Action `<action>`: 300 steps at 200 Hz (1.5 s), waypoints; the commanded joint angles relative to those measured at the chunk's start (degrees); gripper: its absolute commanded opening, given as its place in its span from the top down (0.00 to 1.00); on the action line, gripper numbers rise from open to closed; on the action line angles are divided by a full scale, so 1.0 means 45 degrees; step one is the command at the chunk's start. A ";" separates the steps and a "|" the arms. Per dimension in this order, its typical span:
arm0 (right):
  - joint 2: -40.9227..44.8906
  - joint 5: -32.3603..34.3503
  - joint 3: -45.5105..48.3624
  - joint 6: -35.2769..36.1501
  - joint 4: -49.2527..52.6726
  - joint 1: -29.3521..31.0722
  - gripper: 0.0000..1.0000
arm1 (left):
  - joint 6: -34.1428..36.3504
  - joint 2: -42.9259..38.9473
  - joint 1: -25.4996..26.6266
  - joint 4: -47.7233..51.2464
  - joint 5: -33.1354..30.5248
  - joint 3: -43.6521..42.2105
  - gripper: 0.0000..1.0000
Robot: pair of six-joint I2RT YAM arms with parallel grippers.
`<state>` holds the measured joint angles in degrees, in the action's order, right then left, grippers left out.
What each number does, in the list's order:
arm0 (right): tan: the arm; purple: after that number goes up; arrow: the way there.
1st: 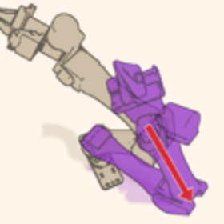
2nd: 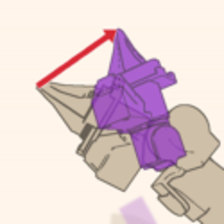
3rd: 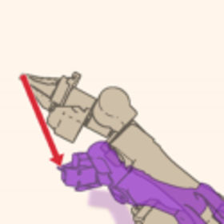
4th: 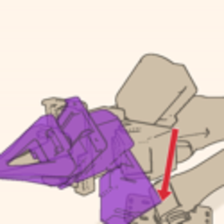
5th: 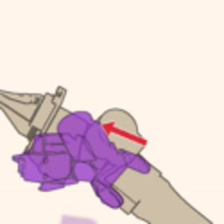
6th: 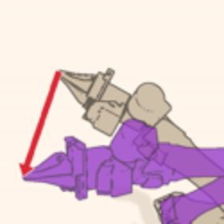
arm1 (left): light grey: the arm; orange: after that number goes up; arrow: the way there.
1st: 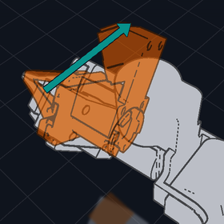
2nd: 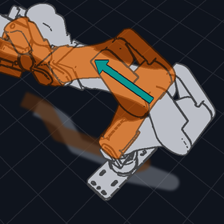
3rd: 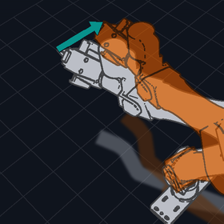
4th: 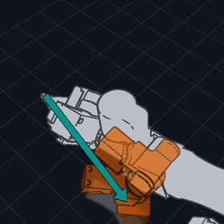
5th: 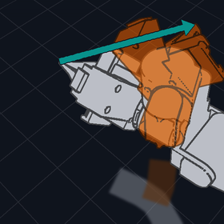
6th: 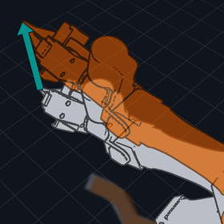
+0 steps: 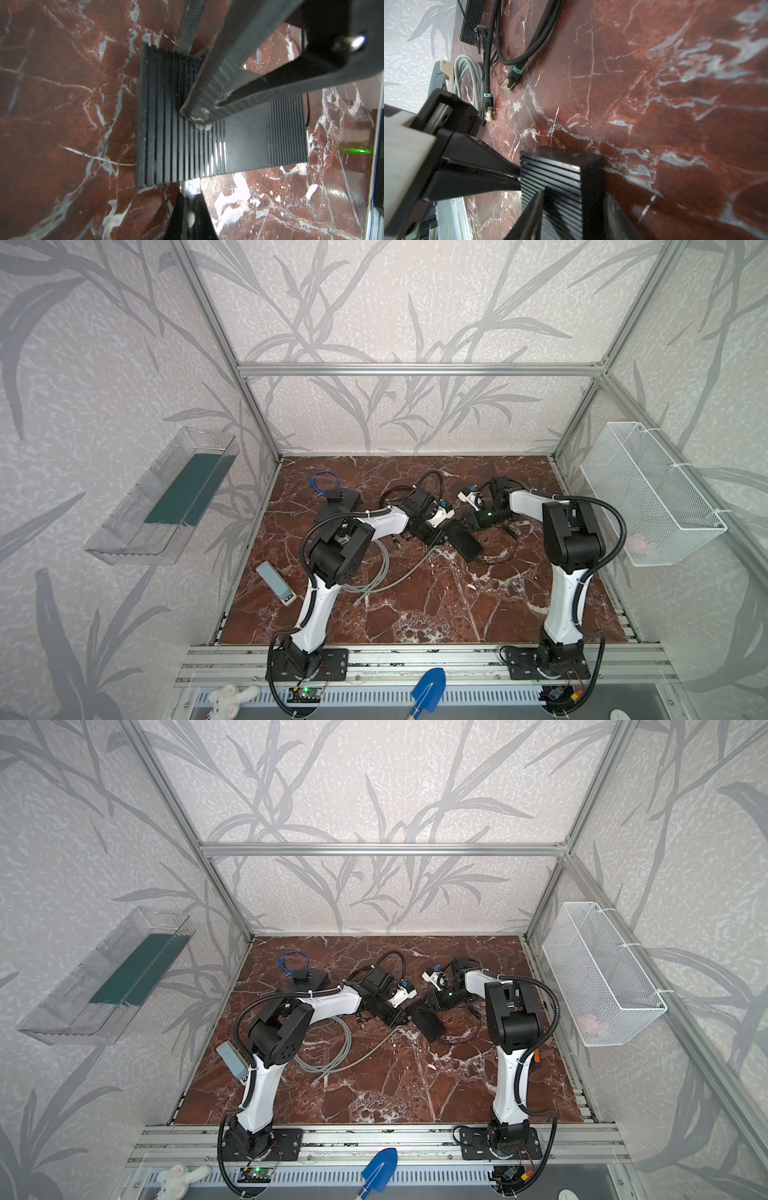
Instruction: Insert the plug into the switch port
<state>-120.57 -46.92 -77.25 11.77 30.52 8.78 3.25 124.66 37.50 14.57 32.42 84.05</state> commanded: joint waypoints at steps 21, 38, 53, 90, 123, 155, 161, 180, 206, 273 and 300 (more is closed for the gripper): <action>-0.0237 -0.2413 0.1409 0.0624 0.2905 0.2466 0.58 | -0.0202 0.1279 0.0418 -0.3738 -0.1478 0.1021 1.00; -0.0328 -0.2924 0.1489 0.0923 0.2997 0.2744 0.59 | -0.0512 0.1651 0.0465 -0.3650 -0.1186 0.1665 1.00; -0.0439 -0.3061 0.1479 0.1196 0.3142 0.2972 0.60 | -0.0623 0.1853 0.0624 -0.3664 -0.1263 0.1991 1.00; -0.0531 -0.3772 0.1250 0.1680 0.3577 0.3418 0.60 | -0.1026 0.2184 0.0808 -0.3758 -0.1773 0.2489 1.00; -0.0326 -0.3604 0.1356 0.1431 0.3501 0.3416 0.60 | -0.1721 0.2635 0.0789 -0.3954 -0.1976 0.2959 1.00; 0.0088 -0.1957 0.1804 -0.0561 0.2410 0.2077 0.58 | -0.1654 0.1959 0.0777 -0.3789 -0.2173 0.2143 0.89; 0.0164 -0.1560 0.1845 -0.1006 0.2131 0.1688 0.57 | -0.1622 0.1813 0.0772 -0.3618 -0.2133 0.1992 0.86; 0.0583 -0.0782 0.1938 -0.2208 0.1102 0.0573 0.55 | -0.1889 0.1306 0.0769 -0.3437 -0.2001 0.1323 0.81; 0.0737 -0.0074 0.0982 -0.2366 0.1255 -0.0432 0.52 | -0.2359 0.0331 0.0772 -0.3185 -0.2043 0.0322 0.76; 0.1825 0.0396 0.0587 -0.3125 0.0155 -0.1657 0.47 | -0.1929 -0.2687 0.0448 -0.0393 -0.3113 -0.0347 0.61; 0.2751 0.0387 0.1362 -0.3489 -0.0708 -0.1585 0.46 | -0.2176 -0.3597 -0.0385 0.0600 -0.3907 -0.0375 0.61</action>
<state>-113.75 -44.16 -73.47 -1.83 30.13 1.10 -6.13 113.32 39.22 12.14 19.92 82.15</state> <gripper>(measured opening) 0.534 0.386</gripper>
